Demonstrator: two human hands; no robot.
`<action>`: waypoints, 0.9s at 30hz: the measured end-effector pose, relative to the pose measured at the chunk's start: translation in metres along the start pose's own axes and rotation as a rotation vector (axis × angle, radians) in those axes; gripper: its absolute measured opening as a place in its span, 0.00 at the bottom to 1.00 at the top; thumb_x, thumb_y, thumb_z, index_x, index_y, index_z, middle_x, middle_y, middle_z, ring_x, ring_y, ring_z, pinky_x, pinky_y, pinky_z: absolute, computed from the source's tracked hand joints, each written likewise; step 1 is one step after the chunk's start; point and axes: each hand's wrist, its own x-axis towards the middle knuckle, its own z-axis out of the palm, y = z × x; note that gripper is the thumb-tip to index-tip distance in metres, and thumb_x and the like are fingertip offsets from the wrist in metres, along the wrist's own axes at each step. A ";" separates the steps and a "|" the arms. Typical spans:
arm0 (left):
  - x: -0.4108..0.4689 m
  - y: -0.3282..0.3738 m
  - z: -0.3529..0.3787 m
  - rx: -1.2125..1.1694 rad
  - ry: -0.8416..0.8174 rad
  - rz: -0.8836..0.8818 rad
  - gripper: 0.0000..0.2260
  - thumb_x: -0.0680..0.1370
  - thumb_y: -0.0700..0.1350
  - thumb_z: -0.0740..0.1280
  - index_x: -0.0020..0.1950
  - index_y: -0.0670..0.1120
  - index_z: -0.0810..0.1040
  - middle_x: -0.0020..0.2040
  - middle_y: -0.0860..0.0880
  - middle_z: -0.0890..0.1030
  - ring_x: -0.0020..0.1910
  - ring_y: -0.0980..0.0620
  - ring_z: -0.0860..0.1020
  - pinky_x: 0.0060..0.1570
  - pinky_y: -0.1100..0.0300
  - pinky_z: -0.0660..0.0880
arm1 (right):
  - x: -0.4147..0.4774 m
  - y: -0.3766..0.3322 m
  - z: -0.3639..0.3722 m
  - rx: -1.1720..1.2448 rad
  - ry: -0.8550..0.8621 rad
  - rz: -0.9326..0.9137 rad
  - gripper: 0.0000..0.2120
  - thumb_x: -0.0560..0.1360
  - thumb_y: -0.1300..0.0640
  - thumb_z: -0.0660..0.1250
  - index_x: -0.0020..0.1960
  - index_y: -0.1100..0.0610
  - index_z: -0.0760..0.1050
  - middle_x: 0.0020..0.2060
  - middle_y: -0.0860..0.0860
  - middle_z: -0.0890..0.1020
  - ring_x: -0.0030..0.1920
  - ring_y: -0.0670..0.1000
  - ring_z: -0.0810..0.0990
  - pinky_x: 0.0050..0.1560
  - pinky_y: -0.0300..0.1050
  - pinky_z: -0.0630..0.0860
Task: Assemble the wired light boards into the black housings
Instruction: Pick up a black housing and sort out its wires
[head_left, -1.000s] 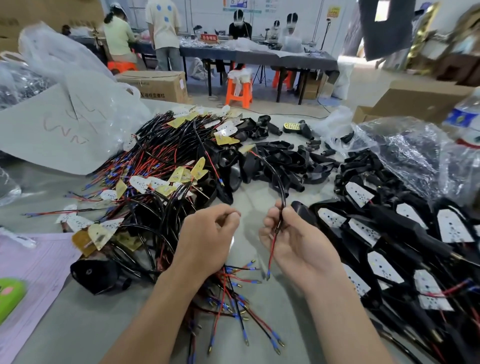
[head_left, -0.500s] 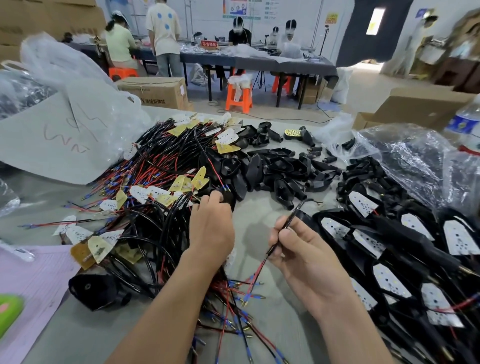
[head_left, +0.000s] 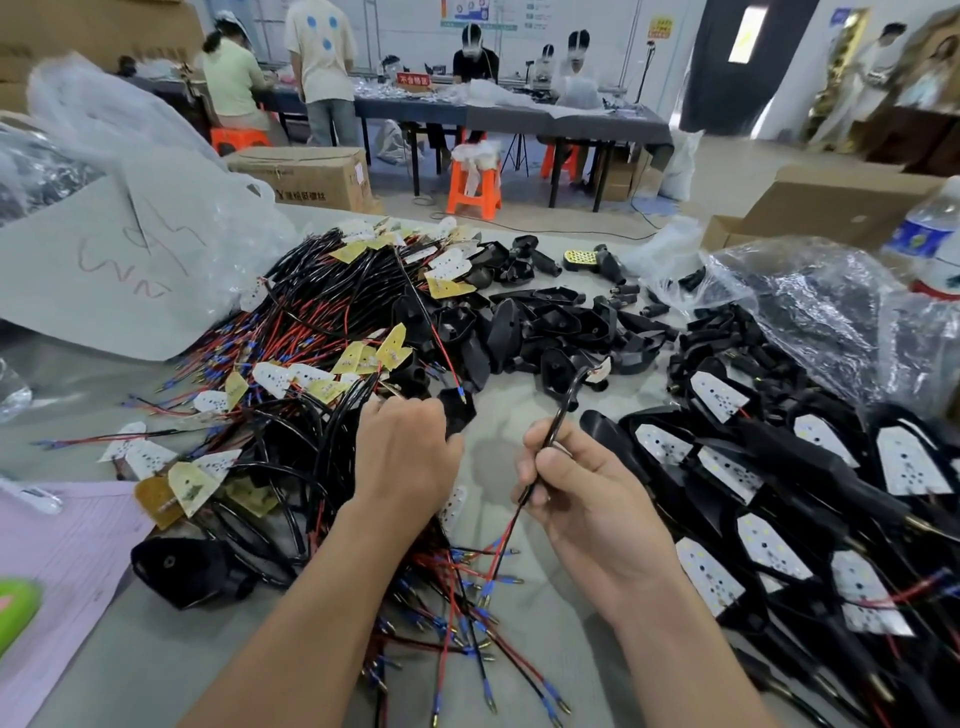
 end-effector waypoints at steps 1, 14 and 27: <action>-0.001 0.000 -0.003 -0.090 0.021 -0.005 0.16 0.74 0.50 0.73 0.33 0.50 0.69 0.31 0.54 0.73 0.34 0.51 0.70 0.45 0.56 0.65 | 0.000 -0.001 0.000 -0.003 0.001 -0.002 0.05 0.72 0.63 0.67 0.46 0.56 0.81 0.35 0.54 0.77 0.33 0.48 0.70 0.48 0.46 0.68; 0.007 -0.017 -0.049 -1.098 -0.766 0.084 0.13 0.61 0.38 0.72 0.29 0.45 0.67 0.29 0.48 0.64 0.31 0.52 0.61 0.32 0.62 0.61 | 0.010 0.006 -0.007 -0.430 0.450 -0.184 0.17 0.81 0.66 0.61 0.49 0.49 0.84 0.33 0.50 0.76 0.35 0.46 0.74 0.42 0.45 0.78; 0.008 -0.023 -0.032 -1.302 -0.597 -0.060 0.10 0.71 0.41 0.74 0.52 0.45 0.87 0.44 0.46 0.85 0.45 0.52 0.81 0.48 0.63 0.77 | 0.009 0.008 0.007 -0.492 0.397 0.060 0.11 0.79 0.63 0.65 0.46 0.52 0.83 0.33 0.51 0.81 0.31 0.50 0.73 0.27 0.39 0.69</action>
